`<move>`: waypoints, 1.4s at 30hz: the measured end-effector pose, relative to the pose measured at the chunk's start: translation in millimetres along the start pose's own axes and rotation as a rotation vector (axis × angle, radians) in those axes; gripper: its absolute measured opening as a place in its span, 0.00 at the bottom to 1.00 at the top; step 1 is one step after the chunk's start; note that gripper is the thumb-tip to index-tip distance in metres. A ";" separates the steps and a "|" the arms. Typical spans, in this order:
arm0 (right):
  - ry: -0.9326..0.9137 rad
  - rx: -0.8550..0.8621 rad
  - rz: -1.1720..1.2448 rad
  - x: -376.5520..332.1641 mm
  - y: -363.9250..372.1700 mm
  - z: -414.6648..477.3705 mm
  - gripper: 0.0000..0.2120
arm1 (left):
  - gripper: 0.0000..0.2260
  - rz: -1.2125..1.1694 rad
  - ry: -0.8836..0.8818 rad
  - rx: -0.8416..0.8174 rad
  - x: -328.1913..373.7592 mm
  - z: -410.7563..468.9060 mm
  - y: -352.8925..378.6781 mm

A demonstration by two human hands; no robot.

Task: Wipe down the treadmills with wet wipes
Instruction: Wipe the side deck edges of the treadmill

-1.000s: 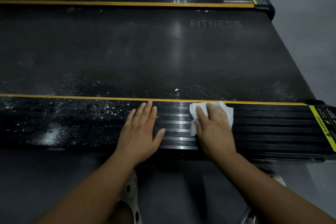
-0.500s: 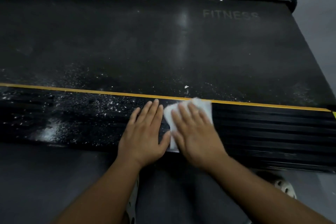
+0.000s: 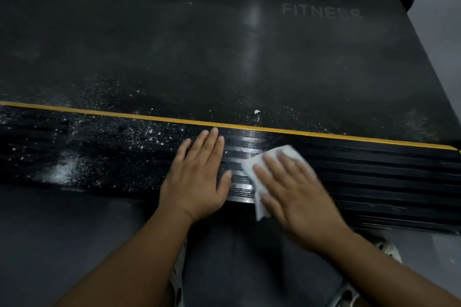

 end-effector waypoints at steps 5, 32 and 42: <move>0.316 0.042 -0.077 32.7 11.3 44.9 0.29 | 0.35 0.006 -0.006 -0.036 0.6 0.8 -3.3; 0.009 0.018 0.032 -61.4 19.9 61.2 0.28 | 0.34 0.066 0.124 0.013 -48.9 -6.4 -9.1; 0.058 0.032 0.026 -51.9 22.1 75.8 0.28 | 0.34 0.085 0.120 -0.002 -49.0 -6.4 -9.3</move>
Point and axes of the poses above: each hand's wrist, its own z-axis towards the middle knuckle, its own y-axis out of the palm, x = y × z, the point moved 5 cm from there along z, towards the middle knuckle, and after that the axes turned 15 degrees about x, right-handed, at the moved point
